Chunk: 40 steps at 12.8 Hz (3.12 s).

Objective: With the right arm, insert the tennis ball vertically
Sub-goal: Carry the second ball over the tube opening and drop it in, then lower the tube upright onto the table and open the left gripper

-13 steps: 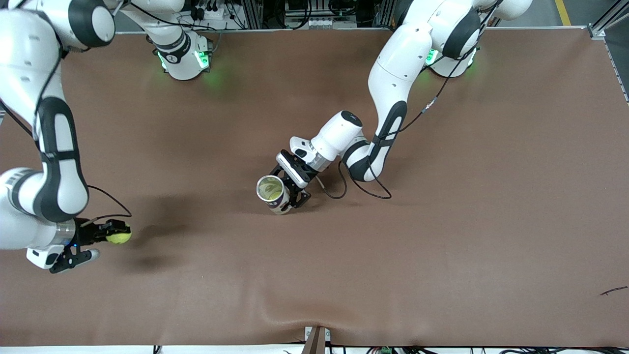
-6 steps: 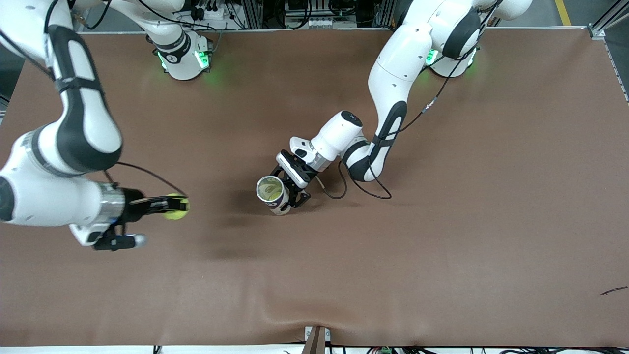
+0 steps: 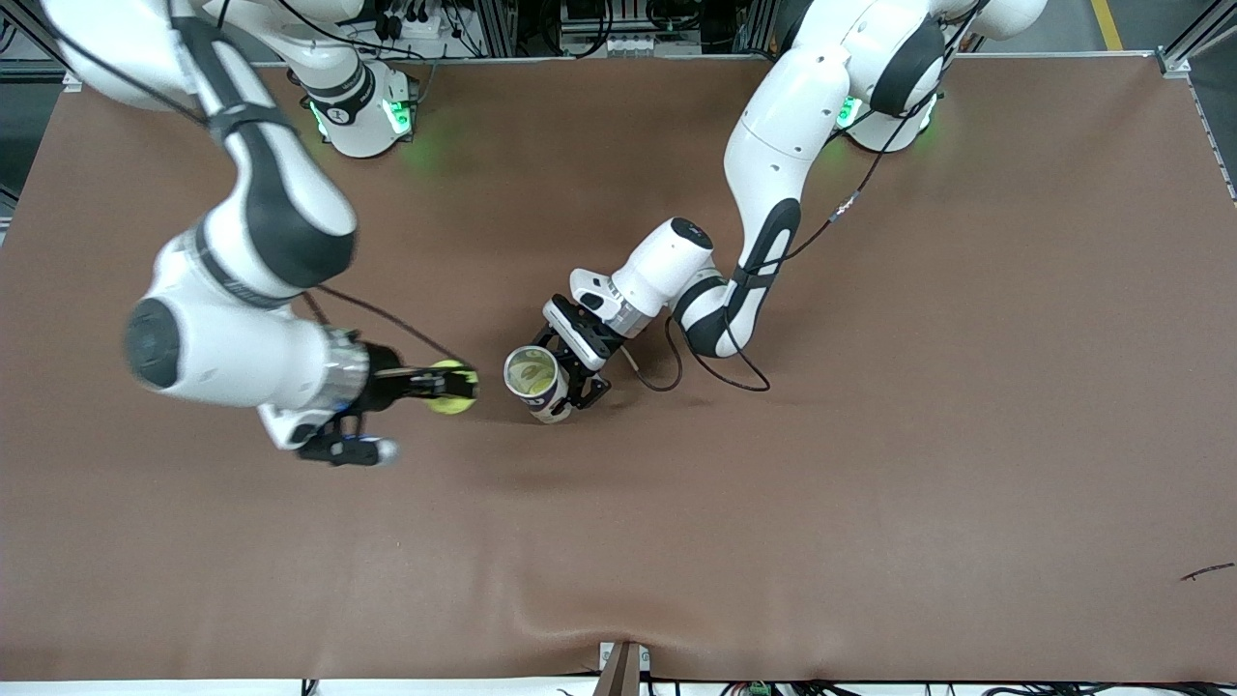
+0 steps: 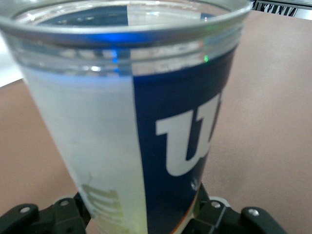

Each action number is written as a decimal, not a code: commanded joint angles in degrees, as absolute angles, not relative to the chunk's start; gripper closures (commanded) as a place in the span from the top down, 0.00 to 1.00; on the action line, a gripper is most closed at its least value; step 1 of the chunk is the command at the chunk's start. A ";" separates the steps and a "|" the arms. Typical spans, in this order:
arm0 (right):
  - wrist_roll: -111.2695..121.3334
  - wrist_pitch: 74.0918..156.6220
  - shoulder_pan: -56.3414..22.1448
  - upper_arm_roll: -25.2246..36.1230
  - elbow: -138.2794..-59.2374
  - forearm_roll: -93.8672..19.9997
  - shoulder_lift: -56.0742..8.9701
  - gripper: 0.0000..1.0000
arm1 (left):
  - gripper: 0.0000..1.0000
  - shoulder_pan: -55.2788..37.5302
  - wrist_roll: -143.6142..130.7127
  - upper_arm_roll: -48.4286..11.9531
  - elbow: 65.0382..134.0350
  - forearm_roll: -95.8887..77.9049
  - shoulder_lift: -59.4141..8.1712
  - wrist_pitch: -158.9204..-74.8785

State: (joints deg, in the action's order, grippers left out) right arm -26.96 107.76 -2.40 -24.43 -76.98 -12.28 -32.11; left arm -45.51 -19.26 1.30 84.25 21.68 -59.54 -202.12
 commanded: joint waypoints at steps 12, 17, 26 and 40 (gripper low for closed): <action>-34.89 111.97 -6.86 -24.26 -82.35 -11.95 -31.46 1.00 | 0.81 -46.14 -19.25 2.02 83.32 20.57 -59.94 -203.03; -34.72 111.62 -5.98 -24.08 -82.27 -11.60 -30.68 1.00 | 1.00 -45.97 -19.25 1.93 83.50 20.57 -59.94 -203.03; -18.75 105.83 4.73 -23.73 -82.27 2.29 -26.10 1.00 | 1.00 -45.44 -19.51 1.93 91.22 20.13 -57.48 -202.94; 2.99 92.65 -6.24 10.81 -93.87 -7.03 -1.87 1.00 | 1.00 -32.28 -19.95 1.58 107.50 22.32 -47.29 -202.24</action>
State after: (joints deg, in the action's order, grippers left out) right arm 2.75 94.08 -4.27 8.70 -91.01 -6.31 -7.48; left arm -35.83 -19.27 1.77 106.55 21.35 -49.47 -202.58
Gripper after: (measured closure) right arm 0.000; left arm 0.000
